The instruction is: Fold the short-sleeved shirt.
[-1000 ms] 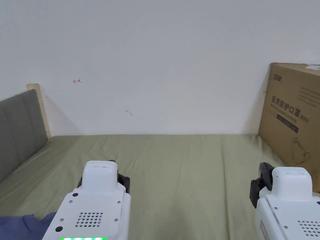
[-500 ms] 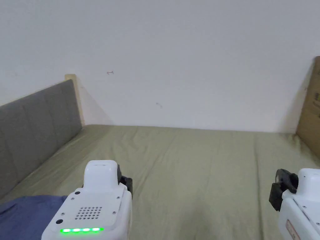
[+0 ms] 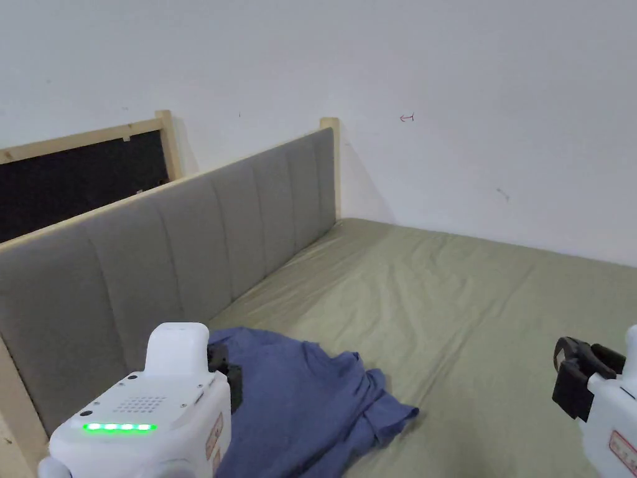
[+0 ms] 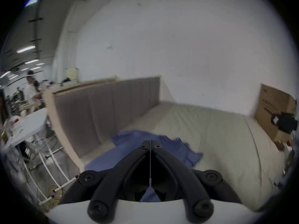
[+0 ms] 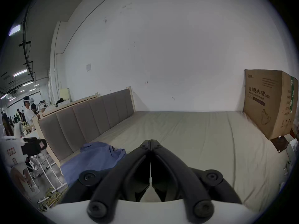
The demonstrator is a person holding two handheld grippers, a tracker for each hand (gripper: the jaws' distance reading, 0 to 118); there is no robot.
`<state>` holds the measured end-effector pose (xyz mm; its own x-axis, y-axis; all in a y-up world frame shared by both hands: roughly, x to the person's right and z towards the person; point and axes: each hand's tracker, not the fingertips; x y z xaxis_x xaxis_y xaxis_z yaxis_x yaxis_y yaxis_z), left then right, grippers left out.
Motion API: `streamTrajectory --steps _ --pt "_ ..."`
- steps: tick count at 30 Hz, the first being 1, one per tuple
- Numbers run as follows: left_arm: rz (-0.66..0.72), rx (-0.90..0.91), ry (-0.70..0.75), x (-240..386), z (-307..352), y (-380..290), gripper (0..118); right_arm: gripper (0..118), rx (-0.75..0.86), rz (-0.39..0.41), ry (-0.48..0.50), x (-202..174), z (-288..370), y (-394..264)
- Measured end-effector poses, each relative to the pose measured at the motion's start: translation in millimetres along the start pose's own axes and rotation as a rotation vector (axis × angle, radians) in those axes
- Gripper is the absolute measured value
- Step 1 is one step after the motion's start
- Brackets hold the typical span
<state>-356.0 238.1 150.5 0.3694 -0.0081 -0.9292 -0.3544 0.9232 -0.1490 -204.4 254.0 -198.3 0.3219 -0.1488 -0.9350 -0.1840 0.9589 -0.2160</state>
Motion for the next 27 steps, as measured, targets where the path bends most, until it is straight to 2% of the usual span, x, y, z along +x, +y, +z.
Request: streamTrajectory --steps 3,5,6,7,9,10,13,17,18,20,22,24,25,26,27 --pt "0.013 -0.301 -0.255 -10.6 -57.7 -9.5 0 0 -0.052 0.034 -0.020 12.2 0.0 -10.4" --pt "0.042 -0.436 -0.289 -16.0 -97.0 -28.5 2 0 -0.094 0.046 -0.036 23.6 0.0 -17.0" --pt "0.021 -0.483 -0.255 -17.6 -114.5 -38.6 17 0 -0.120 0.047 -0.051 31.4 -0.2 -20.1" --pt "-0.001 -0.511 -0.219 -19.2 -132.4 -47.7 42 0 -0.142 0.041 -0.067 39.3 -0.2 -22.5" --pt "0.008 -0.565 -0.196 -21.0 -160.7 -63.0 108 0 -0.179 0.023 -0.110 53.3 0.3 -27.1" --pt "0.024 -0.602 -0.200 -20.4 -171.9 -69.6 118 0 -0.192 0.016 -0.128 59.6 0.7 -28.8" --pt "0.069 -0.657 -0.227 -13.9 -205.5 -89.8 117 0 -0.228 -0.010 -0.170 80.4 2.0 -34.7" --pt "-0.007 -0.762 -0.175 -2.6 -245.7 -122.2 117 0 -0.259 -0.040 -0.197 94.5 4.3 -40.6" --pt "0.013 -0.791 -0.162 -2.5 -253.6 -130.8 116 0 -0.268 -0.050 -0.198 97.4 4.4 -42.3" --pt "0.009 -0.757 -0.157 5.2 -252.2 -132.3 118 0 -0.284 -0.064 -0.195 100.5 3.4 -45.0" --pt "-0.100 -0.738 -0.129 16.6 -251.3 -130.4 118 0 -0.298 -0.071 -0.189 99.4 1.2 -47.6" --pt "-0.102 -0.718 -0.149 12.0 -243.9 -127.1 116 0 -0.307 -0.083 -0.179 98.1 -2.4 -49.2" --pt "-0.095 -0.696 -0.159 9.2 -237.1 -122.3 109 0 -0.313 -0.091 -0.171 97.4 -4.5 -50.3" --pt "-0.089 -0.647 -0.164 6.5 -229.3 -116.2 94 0 -0.316 -0.096 -0.163 95.9 -6.0 -50.9" --pt "-0.079 -0.610 -0.159 -0.6 -221.3 -110.3 55 0 -0.320 -0.100 -0.152 93.7 -7.2 -51.5"
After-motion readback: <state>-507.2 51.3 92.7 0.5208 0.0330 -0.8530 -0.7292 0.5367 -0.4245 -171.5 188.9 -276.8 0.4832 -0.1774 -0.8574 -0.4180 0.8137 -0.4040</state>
